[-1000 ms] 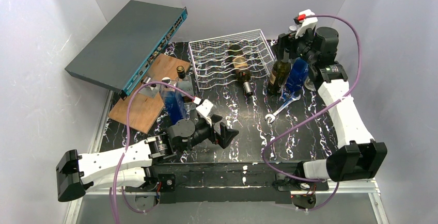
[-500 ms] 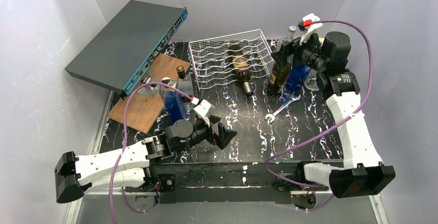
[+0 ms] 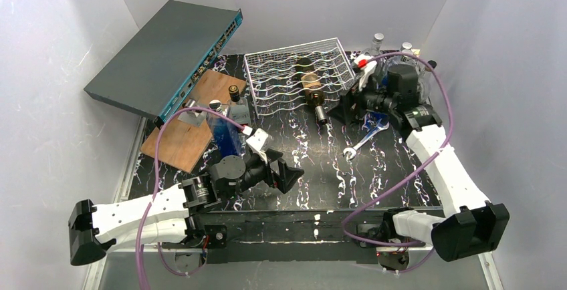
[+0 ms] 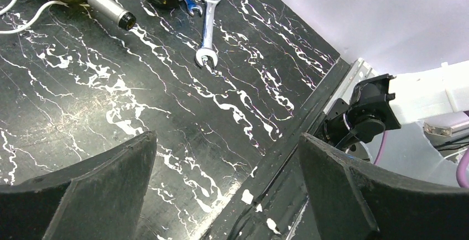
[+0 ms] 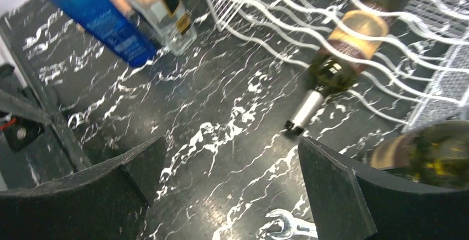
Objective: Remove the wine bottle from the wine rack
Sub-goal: Pick up the wine bottle from the wine rack.
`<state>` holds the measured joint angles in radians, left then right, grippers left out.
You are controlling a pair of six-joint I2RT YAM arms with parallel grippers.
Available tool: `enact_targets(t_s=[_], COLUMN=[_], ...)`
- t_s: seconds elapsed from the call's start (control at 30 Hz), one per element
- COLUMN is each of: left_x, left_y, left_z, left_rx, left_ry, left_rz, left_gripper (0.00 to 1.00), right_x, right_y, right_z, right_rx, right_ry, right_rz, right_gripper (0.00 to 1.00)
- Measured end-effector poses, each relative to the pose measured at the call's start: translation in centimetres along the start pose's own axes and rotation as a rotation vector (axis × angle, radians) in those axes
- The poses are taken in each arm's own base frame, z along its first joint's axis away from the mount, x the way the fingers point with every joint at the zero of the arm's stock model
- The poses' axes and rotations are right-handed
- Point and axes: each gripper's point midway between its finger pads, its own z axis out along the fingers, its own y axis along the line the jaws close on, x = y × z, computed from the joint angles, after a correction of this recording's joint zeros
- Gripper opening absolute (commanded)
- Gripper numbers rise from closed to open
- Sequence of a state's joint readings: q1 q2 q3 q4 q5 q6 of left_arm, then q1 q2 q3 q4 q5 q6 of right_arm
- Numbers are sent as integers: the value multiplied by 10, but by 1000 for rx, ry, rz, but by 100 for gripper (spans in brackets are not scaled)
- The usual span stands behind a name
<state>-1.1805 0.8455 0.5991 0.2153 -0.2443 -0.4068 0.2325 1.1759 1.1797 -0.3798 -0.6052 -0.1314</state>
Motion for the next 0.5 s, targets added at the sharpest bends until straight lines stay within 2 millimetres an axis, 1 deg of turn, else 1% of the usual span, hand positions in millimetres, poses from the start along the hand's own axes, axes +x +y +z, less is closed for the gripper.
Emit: enact_targets(t_s=[0.1, 0.23, 0.4, 0.5], left_x=[0, 0, 0, 3], left_y=[1, 2, 3, 7], left_z=[-1, -2, -3, -7], left_rx=[-7, -13, -20, -29], left_ry=[0, -1, -4, -4], left_rz=[-9, -23, -43, -53], left_gripper=[98, 98, 98, 98], right_x=[20, 42, 72, 79], right_y=[15, 23, 17, 8], right_z=[14, 36, 64, 78], right_rx=[-36, -28, 25, 78], right_ry=[60, 128, 220, 241], right_rz=[-24, -73, -103, -115], right_gripper=[98, 98, 98, 98])
